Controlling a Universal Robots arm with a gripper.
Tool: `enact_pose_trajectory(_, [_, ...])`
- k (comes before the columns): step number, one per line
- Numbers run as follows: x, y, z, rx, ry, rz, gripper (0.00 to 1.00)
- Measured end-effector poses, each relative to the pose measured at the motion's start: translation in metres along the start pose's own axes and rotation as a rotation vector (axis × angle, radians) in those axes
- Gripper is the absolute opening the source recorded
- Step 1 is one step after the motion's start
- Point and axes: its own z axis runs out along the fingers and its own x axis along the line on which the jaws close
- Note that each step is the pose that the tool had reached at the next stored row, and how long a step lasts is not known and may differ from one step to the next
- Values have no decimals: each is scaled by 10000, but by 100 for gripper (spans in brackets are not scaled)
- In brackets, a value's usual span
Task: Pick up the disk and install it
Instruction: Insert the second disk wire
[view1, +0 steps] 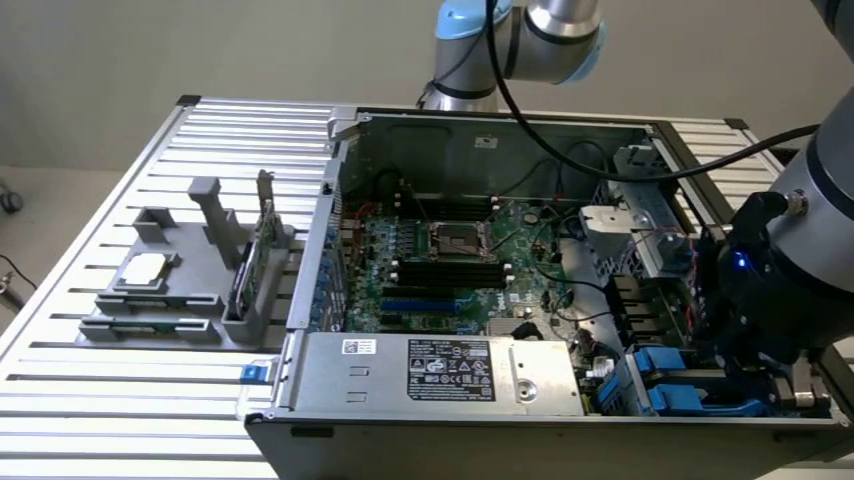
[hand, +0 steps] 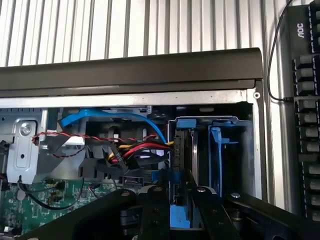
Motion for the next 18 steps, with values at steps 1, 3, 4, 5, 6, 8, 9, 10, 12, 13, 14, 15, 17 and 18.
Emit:
enact_pose_trajectory(1, [4, -9, -20, 1, 15, -1, 25])
enact_pose_trajectory(3, [9, -47, -55, 5, 43, -17, 25])
enact_pose_trajectory(4, [12, -64, -71, 8, 55, -30, 25])
enact_pose_trajectory(5, [14, -78, -87, 12, 64, -46, 25])
enact_pose_trajectory(6, [17, -93, -105, 15, 72, -64, 25])
enact_pose_trajectory(8, [24, -119, -146, 24, 80, -98, 25])
enact_pose_trajectory(9, [28, -130, -168, 27, 85, -114, 25])
enact_pose_trajectory(10, [32, -141, -189, 32, 89, -130, 25])
enact_pose_trajectory(12, [39, -165, -228, 41, 96, -163, 23])
enact_pose_trajectory(13, [42, -178, -247, 46, 100, -182, 16])
enact_pose_trajectory(14, [45, -189, -261, 53, 104, -200, 11])
enact_pose_trajectory(15, [47, -198, -269, 61, 111, -221, 11])
enact_pose_trajectory(17, [47, -207, -269, 70, 122, -268, 11])
enact_pose_trajectory(18, [47, -206, -270, 71, 121, -269, 11])
